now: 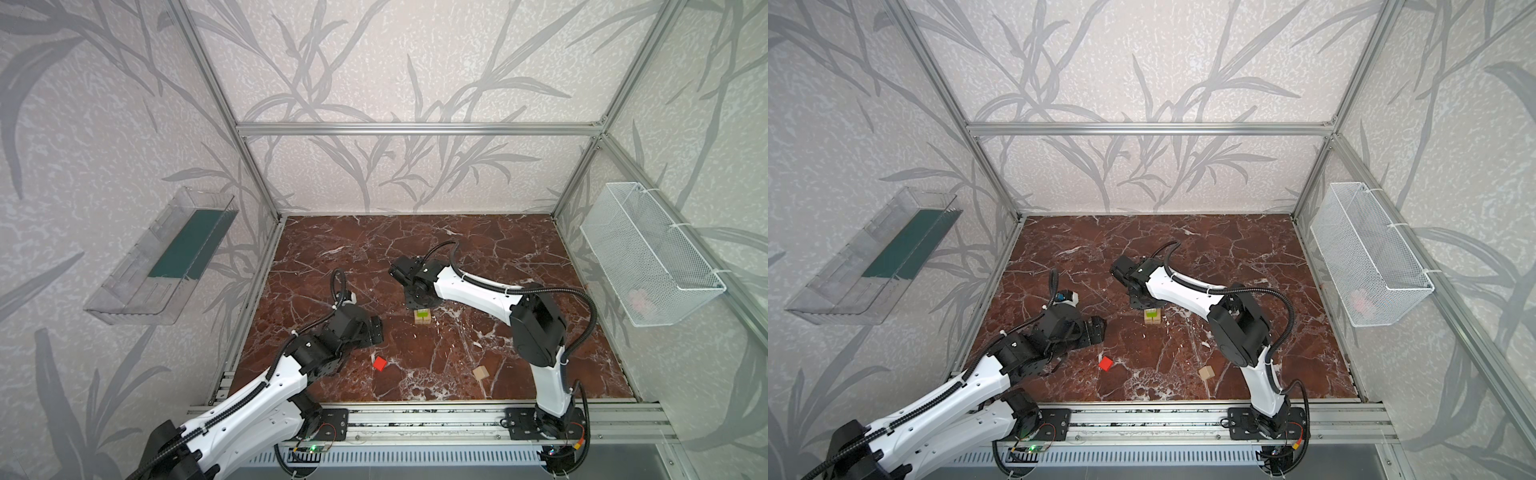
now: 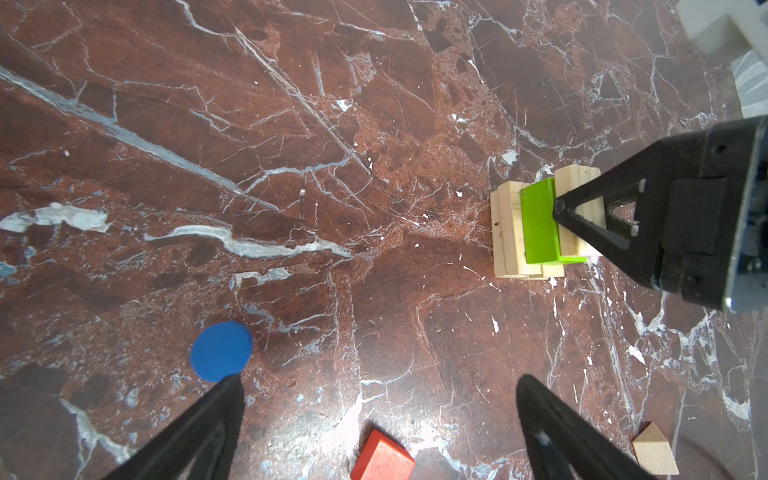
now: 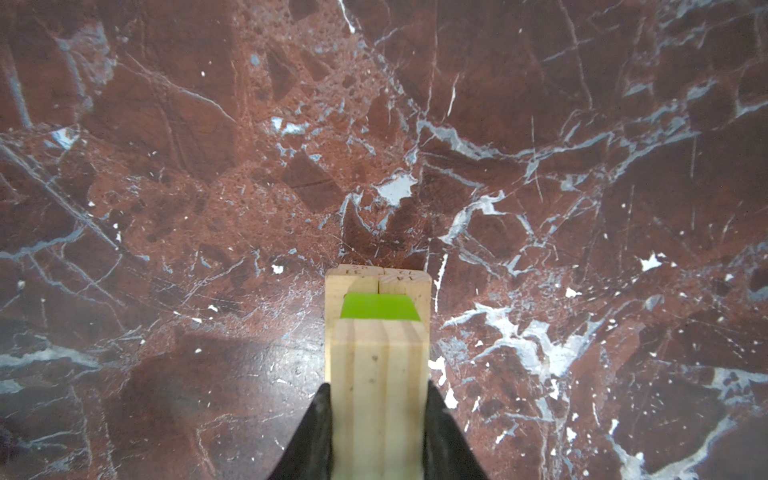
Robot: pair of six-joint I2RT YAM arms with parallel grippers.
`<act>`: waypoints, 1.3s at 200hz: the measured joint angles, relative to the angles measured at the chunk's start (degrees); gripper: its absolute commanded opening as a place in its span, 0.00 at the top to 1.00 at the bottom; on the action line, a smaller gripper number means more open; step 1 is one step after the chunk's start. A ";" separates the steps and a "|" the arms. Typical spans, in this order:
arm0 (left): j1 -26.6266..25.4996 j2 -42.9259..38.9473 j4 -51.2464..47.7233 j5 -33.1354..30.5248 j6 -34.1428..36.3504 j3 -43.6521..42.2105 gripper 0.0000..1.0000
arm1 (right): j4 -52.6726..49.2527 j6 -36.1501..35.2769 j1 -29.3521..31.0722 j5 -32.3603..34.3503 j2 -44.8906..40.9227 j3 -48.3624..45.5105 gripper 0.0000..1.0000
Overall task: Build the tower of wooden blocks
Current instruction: 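Lower the wooden block onto the green block with the right gripper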
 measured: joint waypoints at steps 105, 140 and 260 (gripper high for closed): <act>0.24 0.00 0.04 0.46 -0.02 0.00 0.00 | -0.04 0.00 0.00 -0.20 0.22 0.44 0.57; 0.28 0.00 0.04 0.48 -0.04 0.00 0.00 | -0.04 0.00 0.00 -0.42 1.01 0.44 0.59; 0.33 0.00 0.07 0.79 -0.42 -0.13 0.00 | -0.07 0.46 -0.04 -0.42 1.55 0.44 0.55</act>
